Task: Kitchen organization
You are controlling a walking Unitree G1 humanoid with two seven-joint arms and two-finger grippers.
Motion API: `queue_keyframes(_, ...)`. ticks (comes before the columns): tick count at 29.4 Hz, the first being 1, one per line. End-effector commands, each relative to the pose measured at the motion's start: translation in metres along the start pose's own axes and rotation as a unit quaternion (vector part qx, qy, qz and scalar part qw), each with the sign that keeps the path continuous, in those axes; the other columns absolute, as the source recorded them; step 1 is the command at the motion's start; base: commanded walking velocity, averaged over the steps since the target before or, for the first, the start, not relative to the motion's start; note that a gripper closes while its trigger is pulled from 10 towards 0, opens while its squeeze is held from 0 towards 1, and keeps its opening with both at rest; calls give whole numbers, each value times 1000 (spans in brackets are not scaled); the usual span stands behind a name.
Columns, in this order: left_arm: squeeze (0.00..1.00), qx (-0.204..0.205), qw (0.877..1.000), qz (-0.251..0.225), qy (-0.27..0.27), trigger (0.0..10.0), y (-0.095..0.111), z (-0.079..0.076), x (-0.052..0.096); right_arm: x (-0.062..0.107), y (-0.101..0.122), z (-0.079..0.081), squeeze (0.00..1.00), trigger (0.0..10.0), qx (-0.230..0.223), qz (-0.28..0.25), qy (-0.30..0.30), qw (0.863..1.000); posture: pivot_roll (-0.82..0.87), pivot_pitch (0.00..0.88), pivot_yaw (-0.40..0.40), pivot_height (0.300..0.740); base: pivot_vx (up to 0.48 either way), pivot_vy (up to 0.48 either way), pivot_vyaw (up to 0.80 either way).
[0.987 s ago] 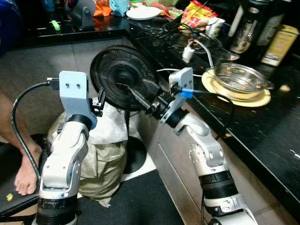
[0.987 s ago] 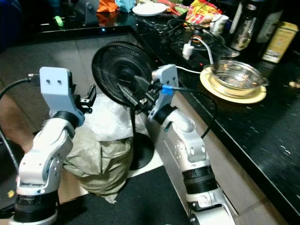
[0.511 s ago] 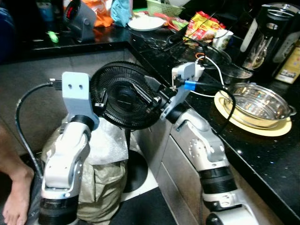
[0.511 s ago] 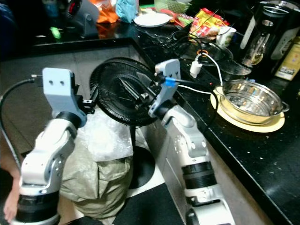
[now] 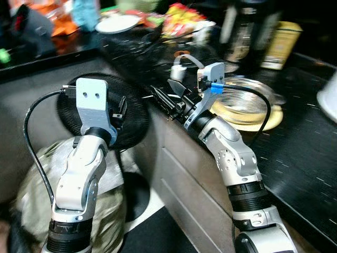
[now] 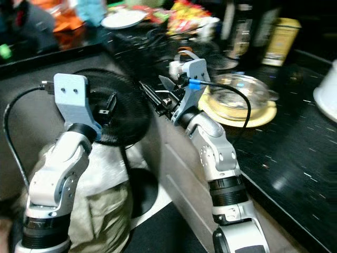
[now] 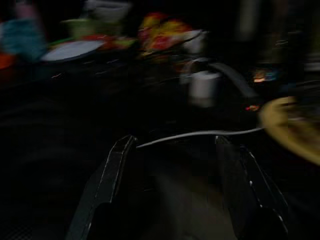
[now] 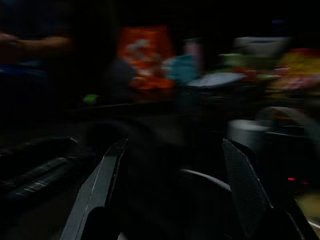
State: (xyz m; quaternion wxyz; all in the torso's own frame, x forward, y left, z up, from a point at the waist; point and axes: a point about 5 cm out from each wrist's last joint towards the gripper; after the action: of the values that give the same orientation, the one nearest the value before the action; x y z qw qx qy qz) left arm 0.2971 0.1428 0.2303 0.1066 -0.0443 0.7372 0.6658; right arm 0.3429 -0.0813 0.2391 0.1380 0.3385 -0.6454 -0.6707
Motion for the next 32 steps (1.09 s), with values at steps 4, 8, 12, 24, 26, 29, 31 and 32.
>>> queue_keyframes(4, 0, -9, 1000, 6, 12, 10000, -3, 5, 0, -6, 0, 0, 0, 10000, 24, 18, -5, 1000, 58, 0, -22, 740, 0, 0, -781)
queue_keyframes(8, 0, -10, 1000, 6, 14, 10000, -3, 5, 0, -9, 1, 0, 0, 10000, 39, 19, -5, 999, 58, 0, -22, 740, 0, 0, -781)
queue_keyframes(12, 0, -12, 1000, 5, 18, 10000, -2, 6, 0, -12, 3, 3, 0, 10000, 51, 18, -2, 999, 60, 0, -23, 740, 0, 0, -781)
queue_keyframes(24, 0, -21, 998, -6, 64, 10000, 1, 18, 0, -27, -9, 14, 0, 10000, 208, 88, 22, 974, 62, 0, -28, 740, 0, 0, -235)
queue_keyframes(26, 0, -28, 996, -7, 90, 10000, 2, 25, 1, -34, -11, 14, 0, 10000, 226, 105, 17, 968, 67, 0, -33, 740, 0, 0, 0)
queue_keyframes(29, 0, -33, 993, -9, 117, 10000, 3, 33, 3, -41, -11, 15, 0, 10000, 230, 113, 13, 967, 74, 0, -39, 740, 0, 0, 0)
queue_keyframes(31, 0, -40, 989, -10, 145, 10000, 5, 43, 6, -50, -9, 18, 0, 10000, 254, 125, 15, 959, 82, 0, -46, 740, 0, 0, 0)
queue_keyframes(32, 0, -40, 989, -10, 145, 10000, 5, 43, 6, -50, -9, 18, 0, 10000, 254, 125, 15, 959, 82, 0, -46, 740, 0, 0, 0)
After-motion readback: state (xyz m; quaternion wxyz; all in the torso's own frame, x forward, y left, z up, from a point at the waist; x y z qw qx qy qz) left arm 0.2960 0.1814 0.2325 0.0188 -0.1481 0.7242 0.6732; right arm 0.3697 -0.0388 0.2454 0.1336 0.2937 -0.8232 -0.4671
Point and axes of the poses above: a point about 5 cm out from each wrist's last joint towards the gripper, its own x axis pointing back from the gripper into the wrist, its own y axis along the axis of the wrist's last joint, z = x × y, and after that the axes turned 7 degrees about x, right-handed
